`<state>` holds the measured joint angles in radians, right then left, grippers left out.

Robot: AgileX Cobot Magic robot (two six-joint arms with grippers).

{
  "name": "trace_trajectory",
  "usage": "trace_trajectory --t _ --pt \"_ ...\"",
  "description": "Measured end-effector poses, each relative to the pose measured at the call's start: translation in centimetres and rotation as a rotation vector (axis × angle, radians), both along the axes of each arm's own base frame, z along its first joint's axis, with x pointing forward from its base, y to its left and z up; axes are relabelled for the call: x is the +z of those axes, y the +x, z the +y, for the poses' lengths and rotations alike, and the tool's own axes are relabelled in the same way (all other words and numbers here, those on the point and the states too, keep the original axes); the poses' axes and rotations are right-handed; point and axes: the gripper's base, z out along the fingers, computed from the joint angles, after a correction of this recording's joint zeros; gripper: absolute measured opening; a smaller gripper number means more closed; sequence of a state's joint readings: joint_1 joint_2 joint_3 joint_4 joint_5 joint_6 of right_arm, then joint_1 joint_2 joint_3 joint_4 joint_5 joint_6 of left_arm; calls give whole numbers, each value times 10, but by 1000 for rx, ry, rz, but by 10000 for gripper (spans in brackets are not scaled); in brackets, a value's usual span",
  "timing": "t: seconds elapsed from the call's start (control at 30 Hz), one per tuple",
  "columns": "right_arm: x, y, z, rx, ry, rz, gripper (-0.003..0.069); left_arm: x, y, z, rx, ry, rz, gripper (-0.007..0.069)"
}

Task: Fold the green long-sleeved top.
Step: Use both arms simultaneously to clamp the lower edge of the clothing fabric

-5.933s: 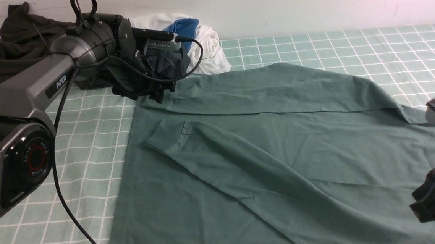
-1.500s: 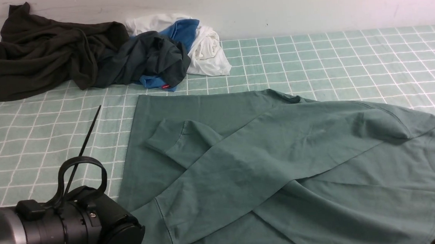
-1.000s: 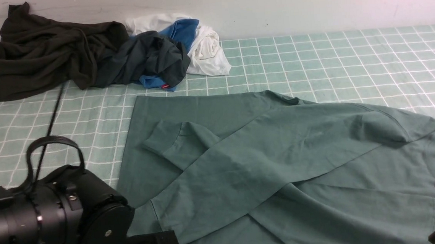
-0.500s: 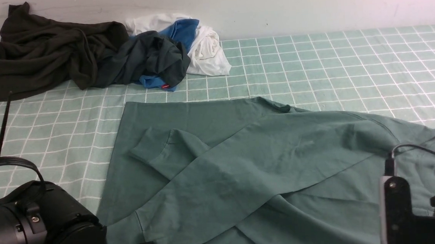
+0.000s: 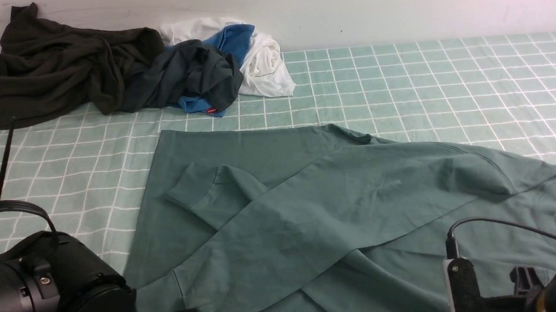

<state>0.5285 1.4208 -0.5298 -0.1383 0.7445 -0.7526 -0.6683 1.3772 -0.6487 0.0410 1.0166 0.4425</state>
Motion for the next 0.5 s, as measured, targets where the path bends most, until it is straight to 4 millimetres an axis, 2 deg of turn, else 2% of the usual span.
trace_trajectory --t 0.03,0.07,0.2,0.43,0.5 --pt "0 0 0 1 -1 -1 280 0 0 0 0 0 0 6" --pt "0 0 0 4 -4 -1 195 0 0 0 0 -1 -2 6" --pt "2 4 1 7 0 -13 36 0 1 0 -1 -4 -6 6" --pt "13 11 5 -5 -2 -22 9 7 6 -4 0 -20 -31 6" --pt "26 17 8 -14 0 -40 8 12 10 -5 27 -22 -40 6"
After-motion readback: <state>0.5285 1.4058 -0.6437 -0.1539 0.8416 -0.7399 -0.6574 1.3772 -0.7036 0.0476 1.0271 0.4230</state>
